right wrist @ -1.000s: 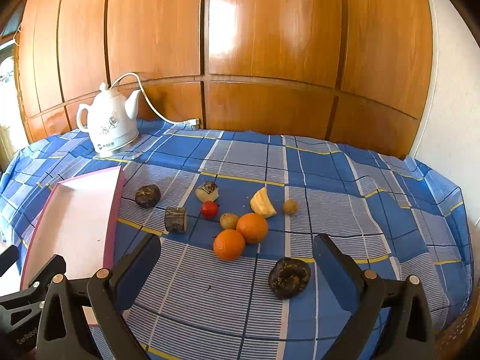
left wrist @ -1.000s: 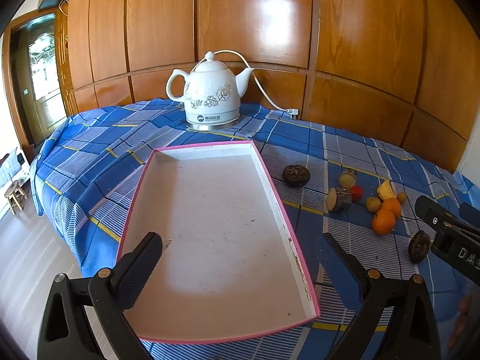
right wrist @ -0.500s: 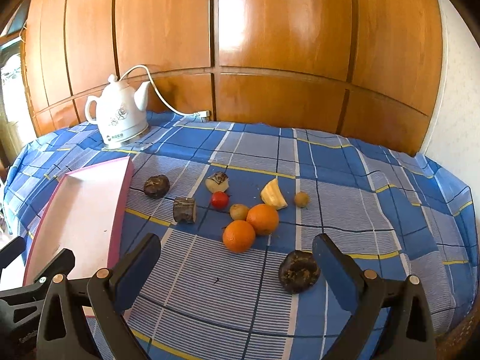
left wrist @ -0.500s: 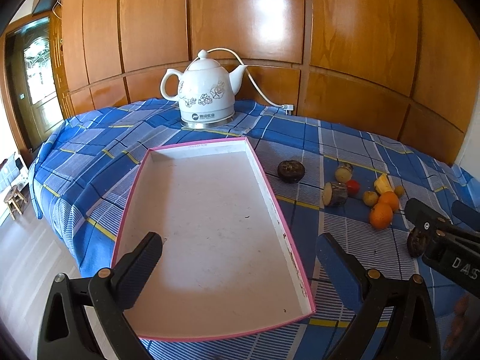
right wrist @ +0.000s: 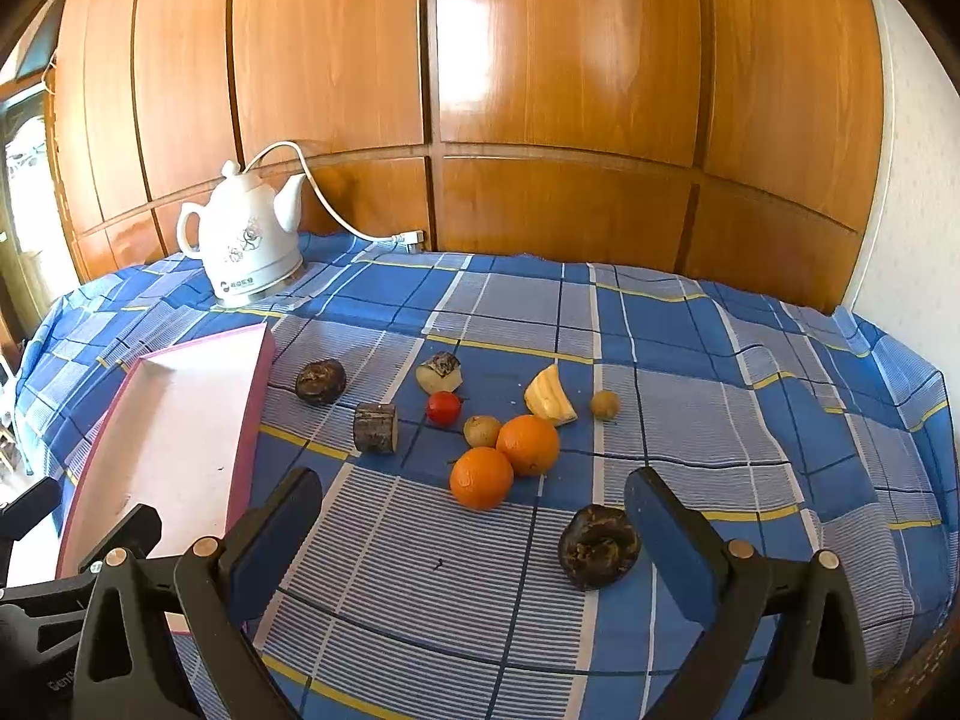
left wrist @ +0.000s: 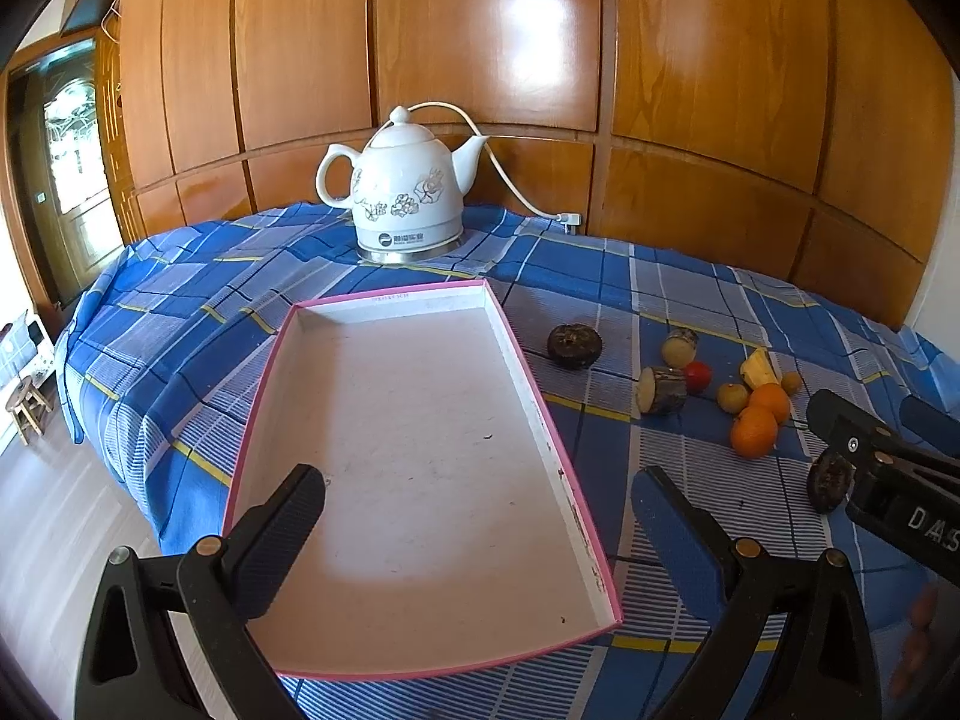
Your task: Organize fruits
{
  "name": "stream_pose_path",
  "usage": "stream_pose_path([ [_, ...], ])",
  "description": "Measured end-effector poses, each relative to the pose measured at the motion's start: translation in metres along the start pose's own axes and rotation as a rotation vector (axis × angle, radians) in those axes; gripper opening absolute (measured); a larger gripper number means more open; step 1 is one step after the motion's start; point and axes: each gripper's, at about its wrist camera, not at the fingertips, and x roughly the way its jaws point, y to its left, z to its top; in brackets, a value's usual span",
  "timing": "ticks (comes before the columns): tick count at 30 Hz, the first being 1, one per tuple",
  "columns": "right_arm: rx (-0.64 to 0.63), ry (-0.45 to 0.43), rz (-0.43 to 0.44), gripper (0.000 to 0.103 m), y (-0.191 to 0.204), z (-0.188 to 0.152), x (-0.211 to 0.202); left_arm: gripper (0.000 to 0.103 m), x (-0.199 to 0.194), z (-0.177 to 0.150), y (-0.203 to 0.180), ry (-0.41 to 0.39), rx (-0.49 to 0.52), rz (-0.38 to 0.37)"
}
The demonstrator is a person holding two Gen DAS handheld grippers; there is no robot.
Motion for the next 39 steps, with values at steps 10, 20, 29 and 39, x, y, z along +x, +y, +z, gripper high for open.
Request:
stream_pose_path([
  [10, 0.007, -0.005, 0.005, 0.102, -0.002, 0.001, -0.002, 0.103, -0.001, 0.001, -0.001, -0.003, 0.002, -0.002],
  [20, 0.011, -0.01, 0.007, 0.103, -0.005, 0.002, -0.002, 0.103, -0.001, 0.002, -0.004, 0.001, 0.006, -0.004],
  [29, 0.002, -0.019, 0.006, 0.102, -0.018, 0.012, 0.0, 0.103, 0.004, 0.0, -0.006, 0.022, 0.011, -0.029],
  [39, 0.031, -0.019, 0.034, 0.102, -0.078, 0.052, 0.006, 0.103, 0.016, 0.013, -0.011, 0.094, 0.03, -0.191],
])
